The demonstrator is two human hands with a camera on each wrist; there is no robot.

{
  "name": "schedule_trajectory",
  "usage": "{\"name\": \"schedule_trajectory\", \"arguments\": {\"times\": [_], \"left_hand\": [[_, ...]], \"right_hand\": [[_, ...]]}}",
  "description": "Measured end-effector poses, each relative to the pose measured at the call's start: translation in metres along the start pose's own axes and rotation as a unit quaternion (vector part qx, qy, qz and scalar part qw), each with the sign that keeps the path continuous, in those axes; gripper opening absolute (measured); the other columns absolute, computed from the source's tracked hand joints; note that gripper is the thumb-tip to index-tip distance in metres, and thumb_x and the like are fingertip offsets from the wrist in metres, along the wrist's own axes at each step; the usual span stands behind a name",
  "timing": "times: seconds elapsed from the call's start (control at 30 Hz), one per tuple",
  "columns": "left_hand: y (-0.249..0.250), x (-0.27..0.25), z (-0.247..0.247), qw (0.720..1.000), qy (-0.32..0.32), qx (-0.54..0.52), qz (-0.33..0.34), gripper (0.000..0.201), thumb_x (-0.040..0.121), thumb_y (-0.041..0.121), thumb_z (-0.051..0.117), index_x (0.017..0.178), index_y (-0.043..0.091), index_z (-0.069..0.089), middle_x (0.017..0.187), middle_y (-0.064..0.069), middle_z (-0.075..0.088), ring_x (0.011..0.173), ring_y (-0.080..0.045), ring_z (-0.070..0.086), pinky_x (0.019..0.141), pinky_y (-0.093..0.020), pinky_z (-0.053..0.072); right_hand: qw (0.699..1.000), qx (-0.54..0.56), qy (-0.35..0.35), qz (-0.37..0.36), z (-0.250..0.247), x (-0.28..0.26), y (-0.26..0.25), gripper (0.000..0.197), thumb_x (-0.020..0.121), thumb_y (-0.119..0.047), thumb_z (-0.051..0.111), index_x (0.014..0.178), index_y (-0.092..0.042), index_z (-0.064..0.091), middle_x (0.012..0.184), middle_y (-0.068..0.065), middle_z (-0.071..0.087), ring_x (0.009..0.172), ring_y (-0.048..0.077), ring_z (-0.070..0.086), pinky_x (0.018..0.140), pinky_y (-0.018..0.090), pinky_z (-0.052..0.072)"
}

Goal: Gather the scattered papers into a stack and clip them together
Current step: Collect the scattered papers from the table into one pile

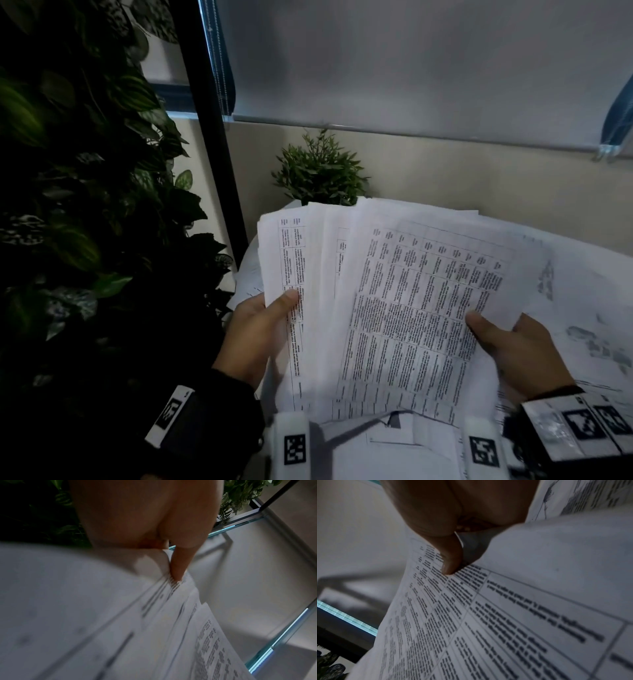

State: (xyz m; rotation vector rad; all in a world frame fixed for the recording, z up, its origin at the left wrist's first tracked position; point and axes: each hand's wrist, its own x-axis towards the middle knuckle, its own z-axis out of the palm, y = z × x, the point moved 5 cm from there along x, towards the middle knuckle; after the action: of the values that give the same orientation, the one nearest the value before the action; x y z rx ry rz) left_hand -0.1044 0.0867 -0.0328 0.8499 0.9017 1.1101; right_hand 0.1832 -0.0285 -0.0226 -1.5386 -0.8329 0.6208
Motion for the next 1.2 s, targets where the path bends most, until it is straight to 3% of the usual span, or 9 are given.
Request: {"name": "schedule_trajectory", "arguments": {"times": [0.17,0.43,0.63,0.73,0.83,0.9,1.0,1.07,1.2], "left_hand": [[-0.003,-0.007,0.003,0.999,-0.013,-0.039,0.004,0.023,0.086,-0.011,0.055,0.103,0.001,0.066,0.095,-0.013,0.075,0.082,-0.021,0.074,0.057,-0.025,0.057],[-0.006,-0.007,0.000,1.000,0.001,0.010,0.017,0.027,0.078,-0.012,0.064,0.104,-0.004,0.066,0.092,-0.013,0.075,0.074,-0.017,0.074,0.054,-0.019,0.055],[-0.001,0.002,-0.008,0.999,-0.016,0.004,0.044,0.034,0.081,-0.005,0.065,0.115,0.002,0.064,0.108,-0.012,0.073,0.101,-0.026,0.069,0.087,-0.037,0.056],[-0.002,0.004,-0.008,0.998,-0.050,-0.017,0.042,0.041,0.080,-0.008,0.060,0.119,0.007,0.060,0.115,-0.010,0.070,0.109,-0.028,0.065,0.095,-0.041,0.051],[-0.003,0.002,0.005,0.995,-0.093,0.005,0.047,0.052,0.073,-0.007,0.056,0.117,0.022,0.057,0.107,0.000,0.072,0.095,-0.014,0.070,0.073,-0.022,0.057],[-0.010,0.003,0.008,0.996,-0.082,0.015,0.037,0.051,0.075,0.005,0.056,0.120,0.028,0.051,0.104,0.004,0.069,0.081,-0.007,0.071,0.063,-0.021,0.057],[-0.022,0.006,0.001,0.998,-0.055,-0.020,-0.010,0.060,0.077,0.047,0.061,0.133,0.029,0.045,0.120,-0.007,0.066,0.098,-0.020,0.070,0.085,-0.040,0.056],[-0.028,0.005,0.001,0.995,-0.064,-0.051,-0.048,0.076,0.074,0.073,0.057,0.136,0.030,0.045,0.128,-0.008,0.063,0.109,-0.027,0.066,0.091,-0.046,0.054],[-0.023,0.001,0.009,0.995,-0.081,0.059,0.018,0.039,0.080,0.026,0.068,0.118,0.021,0.059,0.107,0.003,0.074,0.102,-0.018,0.069,0.074,-0.024,0.058]], "right_hand": [[0.999,0.031,0.013,0.043,-0.003,-0.002,0.011,0.032,0.089,-0.004,0.057,0.119,-0.013,0.054,0.094,-0.003,0.061,0.076,0.002,0.053,0.073,0.021,0.039],[0.998,0.012,-0.012,0.059,0.002,-0.003,0.015,0.025,0.088,-0.001,0.058,0.112,-0.005,0.058,0.095,0.001,0.060,0.074,0.003,0.052,0.049,-0.003,0.040],[0.993,0.048,0.086,0.067,-0.019,0.002,0.020,0.028,0.086,-0.007,0.064,0.111,0.004,0.061,0.107,0.010,0.060,0.076,0.010,0.062,0.063,0.012,0.046],[0.993,0.079,0.011,0.083,-0.013,0.009,0.027,0.066,0.048,-0.053,0.086,0.090,-0.005,0.068,0.097,0.019,0.070,0.071,0.019,0.071,0.074,0.034,0.053],[0.980,0.122,-0.076,0.135,0.014,0.013,0.040,0.098,0.024,-0.058,0.089,0.104,-0.006,0.067,0.100,0.020,0.071,0.090,0.036,0.068,0.077,0.047,0.056],[0.975,0.107,-0.128,0.145,0.038,0.012,0.038,0.091,0.035,-0.051,0.090,0.112,-0.012,0.061,0.106,0.015,0.070,0.090,0.029,0.069,0.073,0.038,0.057],[0.977,0.072,-0.114,0.164,0.047,0.016,0.040,0.050,0.081,-0.013,0.070,0.120,-0.014,0.040,0.100,0.010,0.062,0.084,0.027,0.063,0.076,0.041,0.050],[0.974,0.078,-0.127,0.168,0.047,0.020,0.043,0.055,0.086,-0.003,0.062,0.131,-0.018,0.034,0.106,0.003,0.061,0.093,0.027,0.062,0.081,0.045,0.051],[0.980,0.005,-0.161,0.119,0.055,0.013,0.033,0.036,0.090,-0.005,0.057,0.126,-0.009,0.055,0.115,0.007,0.066,0.104,0.029,0.063,0.094,0.050,0.048]]}}
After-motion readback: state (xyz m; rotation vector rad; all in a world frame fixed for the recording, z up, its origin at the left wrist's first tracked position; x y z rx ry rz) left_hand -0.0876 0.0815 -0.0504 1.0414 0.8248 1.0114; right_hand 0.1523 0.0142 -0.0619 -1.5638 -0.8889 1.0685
